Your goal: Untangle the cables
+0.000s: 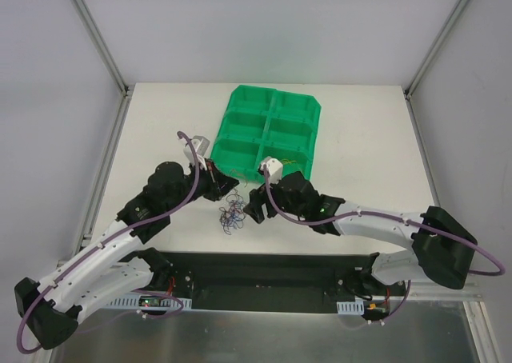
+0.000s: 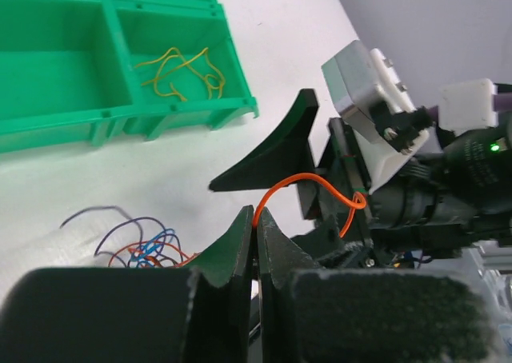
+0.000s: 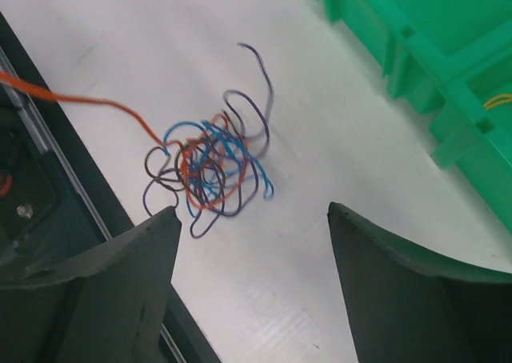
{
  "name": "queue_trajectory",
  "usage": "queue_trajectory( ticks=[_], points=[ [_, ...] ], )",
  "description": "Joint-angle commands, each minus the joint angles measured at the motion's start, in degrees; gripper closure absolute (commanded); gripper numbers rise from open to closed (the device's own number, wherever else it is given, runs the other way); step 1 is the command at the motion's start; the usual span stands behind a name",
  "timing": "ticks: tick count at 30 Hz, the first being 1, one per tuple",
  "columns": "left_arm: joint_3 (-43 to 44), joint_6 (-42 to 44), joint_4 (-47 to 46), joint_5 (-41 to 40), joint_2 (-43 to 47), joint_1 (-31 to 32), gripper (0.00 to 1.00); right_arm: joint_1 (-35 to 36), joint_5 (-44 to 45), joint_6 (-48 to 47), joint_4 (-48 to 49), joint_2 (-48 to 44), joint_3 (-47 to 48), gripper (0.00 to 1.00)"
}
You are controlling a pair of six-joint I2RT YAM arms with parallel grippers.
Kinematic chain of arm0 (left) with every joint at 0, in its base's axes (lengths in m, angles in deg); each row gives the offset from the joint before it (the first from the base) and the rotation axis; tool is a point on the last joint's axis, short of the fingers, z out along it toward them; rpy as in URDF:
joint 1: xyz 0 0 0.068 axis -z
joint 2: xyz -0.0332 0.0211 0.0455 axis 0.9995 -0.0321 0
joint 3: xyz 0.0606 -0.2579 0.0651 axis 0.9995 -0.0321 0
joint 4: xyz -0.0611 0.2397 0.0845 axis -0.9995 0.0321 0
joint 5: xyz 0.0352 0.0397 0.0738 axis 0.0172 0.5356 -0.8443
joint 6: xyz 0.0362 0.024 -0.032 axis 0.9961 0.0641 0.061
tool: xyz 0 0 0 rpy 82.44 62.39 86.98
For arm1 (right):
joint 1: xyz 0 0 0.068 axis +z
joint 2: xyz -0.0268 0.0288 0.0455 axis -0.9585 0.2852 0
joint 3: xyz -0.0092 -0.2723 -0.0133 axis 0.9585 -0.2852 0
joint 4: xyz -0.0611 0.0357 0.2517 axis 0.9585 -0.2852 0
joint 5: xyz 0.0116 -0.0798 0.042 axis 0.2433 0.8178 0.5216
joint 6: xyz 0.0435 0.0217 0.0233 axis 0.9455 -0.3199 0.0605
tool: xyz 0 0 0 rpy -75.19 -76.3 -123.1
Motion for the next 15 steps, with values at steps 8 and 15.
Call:
queue_trajectory(
  ticks=[8,15],
  points=[
    [4.54,-4.64,-5.50,9.93,1.43,0.11,1.00,3.50,6.71,9.98,29.52,4.80,0.00,0.32],
    [9.97,-1.05,-9.03,16.00,1.34,0.02,1.00,3.59,14.10,14.38,28.02,12.62,-1.22,0.67]
  ],
)
